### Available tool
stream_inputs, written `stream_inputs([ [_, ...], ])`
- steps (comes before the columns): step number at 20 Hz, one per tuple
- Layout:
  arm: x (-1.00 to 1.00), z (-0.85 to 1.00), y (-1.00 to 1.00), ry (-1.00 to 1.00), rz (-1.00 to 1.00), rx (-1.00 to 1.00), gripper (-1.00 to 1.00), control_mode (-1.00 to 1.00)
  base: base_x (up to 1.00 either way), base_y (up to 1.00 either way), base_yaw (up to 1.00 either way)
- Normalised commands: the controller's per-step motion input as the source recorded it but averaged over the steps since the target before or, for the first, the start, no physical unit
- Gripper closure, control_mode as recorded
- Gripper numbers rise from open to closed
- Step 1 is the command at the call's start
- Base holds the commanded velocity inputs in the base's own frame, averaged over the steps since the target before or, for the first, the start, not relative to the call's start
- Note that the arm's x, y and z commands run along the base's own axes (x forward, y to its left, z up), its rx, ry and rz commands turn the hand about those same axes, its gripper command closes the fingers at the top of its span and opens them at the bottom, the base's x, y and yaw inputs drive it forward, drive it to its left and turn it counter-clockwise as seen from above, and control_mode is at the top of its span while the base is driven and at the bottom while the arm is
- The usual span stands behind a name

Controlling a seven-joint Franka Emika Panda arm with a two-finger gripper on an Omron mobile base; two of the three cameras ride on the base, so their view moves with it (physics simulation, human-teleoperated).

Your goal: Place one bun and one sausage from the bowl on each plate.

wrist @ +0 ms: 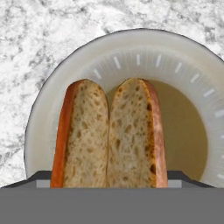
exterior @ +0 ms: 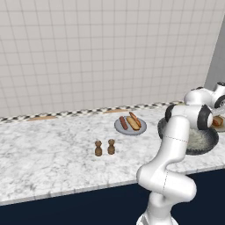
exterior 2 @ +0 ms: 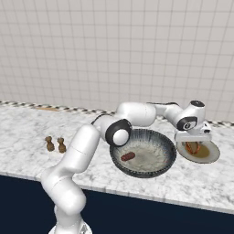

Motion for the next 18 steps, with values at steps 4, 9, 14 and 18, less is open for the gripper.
stream_inputs([
  [4,0.0,0.0,0.0,0.0,0.0,0.0,-1.0,-1.0,0.0,0.0,0.0],
  [9,0.0,0.0,0.0,0.0,0.0,0.0,-1.0,-1.0,0.0,0.0,0.0],
  [14,-0.01,0.11,0.0,0.03,0.0,0.0,-1.0,-1.0,0.0,0.0,0.0],
  [18,-0.75,0.47,0.08,0.01,-0.04,0.01,-1.0,-1.0,0.0,0.0,0.0],
])
